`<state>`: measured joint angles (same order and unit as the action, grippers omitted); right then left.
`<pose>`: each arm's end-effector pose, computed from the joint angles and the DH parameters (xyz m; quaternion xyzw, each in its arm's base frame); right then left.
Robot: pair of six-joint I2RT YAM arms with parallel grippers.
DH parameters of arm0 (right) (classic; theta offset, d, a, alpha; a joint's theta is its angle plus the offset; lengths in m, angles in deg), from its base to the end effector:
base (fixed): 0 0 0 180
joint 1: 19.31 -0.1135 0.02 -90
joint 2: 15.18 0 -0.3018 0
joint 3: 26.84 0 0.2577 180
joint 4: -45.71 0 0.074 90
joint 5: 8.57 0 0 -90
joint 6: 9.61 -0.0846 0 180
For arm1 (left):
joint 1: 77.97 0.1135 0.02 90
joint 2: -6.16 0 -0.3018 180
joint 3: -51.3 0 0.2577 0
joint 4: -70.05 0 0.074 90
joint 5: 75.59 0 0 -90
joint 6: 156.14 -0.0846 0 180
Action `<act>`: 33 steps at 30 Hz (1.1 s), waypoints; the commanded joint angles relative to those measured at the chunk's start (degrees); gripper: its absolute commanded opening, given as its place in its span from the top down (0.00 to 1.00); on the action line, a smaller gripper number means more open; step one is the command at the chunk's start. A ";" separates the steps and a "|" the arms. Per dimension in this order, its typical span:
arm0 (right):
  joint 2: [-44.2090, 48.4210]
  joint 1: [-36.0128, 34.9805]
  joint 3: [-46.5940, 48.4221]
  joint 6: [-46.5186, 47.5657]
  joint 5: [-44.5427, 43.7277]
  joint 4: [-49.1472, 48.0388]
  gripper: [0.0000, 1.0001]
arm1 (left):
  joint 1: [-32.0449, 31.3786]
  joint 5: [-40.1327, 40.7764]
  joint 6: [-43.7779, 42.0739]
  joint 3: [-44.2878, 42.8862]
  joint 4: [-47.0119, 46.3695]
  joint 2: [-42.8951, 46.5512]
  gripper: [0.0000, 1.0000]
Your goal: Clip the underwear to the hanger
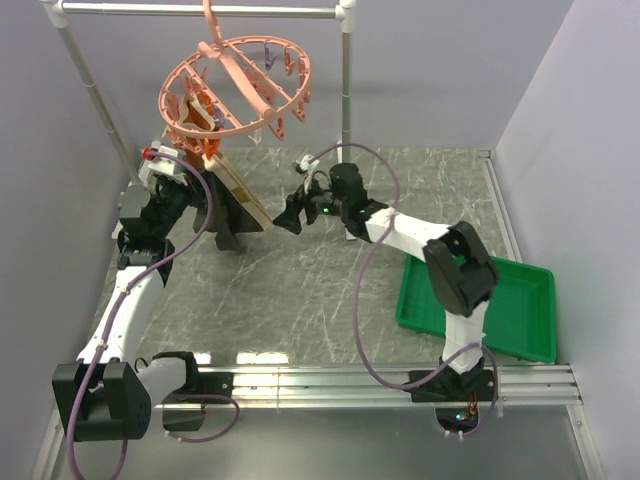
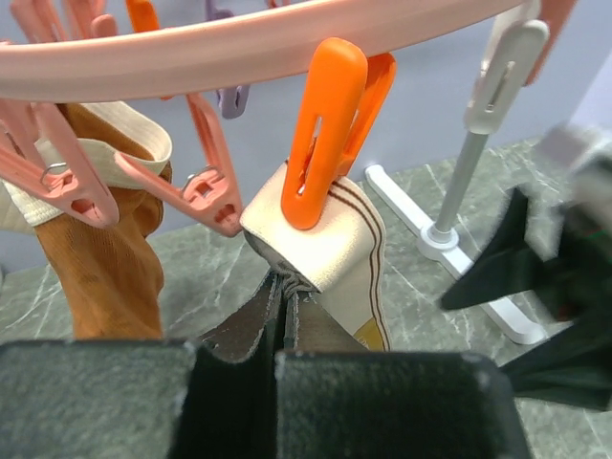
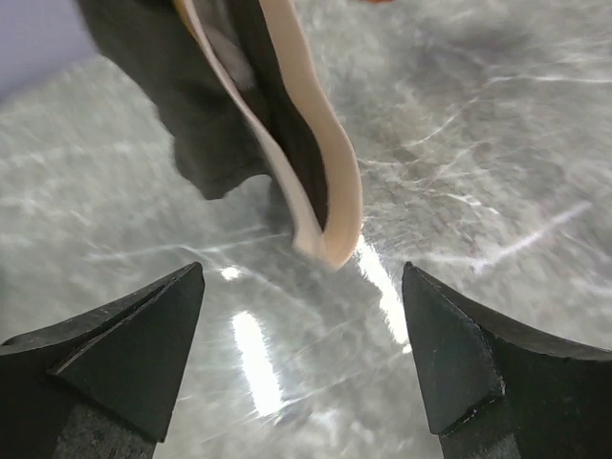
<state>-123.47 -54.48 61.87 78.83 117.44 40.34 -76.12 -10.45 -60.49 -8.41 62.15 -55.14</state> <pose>0.3765 0.3261 0.2787 -0.3987 0.6636 0.4155 0.4775 0.2835 -0.0264 0.3876 0.1174 0.6606 -0.1676 0.7223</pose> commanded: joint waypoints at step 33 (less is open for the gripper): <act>13.98 -2.96 3.33 -6.51 7.50 13.91 1.00 | 0.35 5.08 -0.90 1.05 10.27 8.01 0.39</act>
<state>-111.82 -56.84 65.69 79.40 122.99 52.32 -75.90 -7.92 -59.79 -8.54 68.90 -51.42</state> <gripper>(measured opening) 0.009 0.608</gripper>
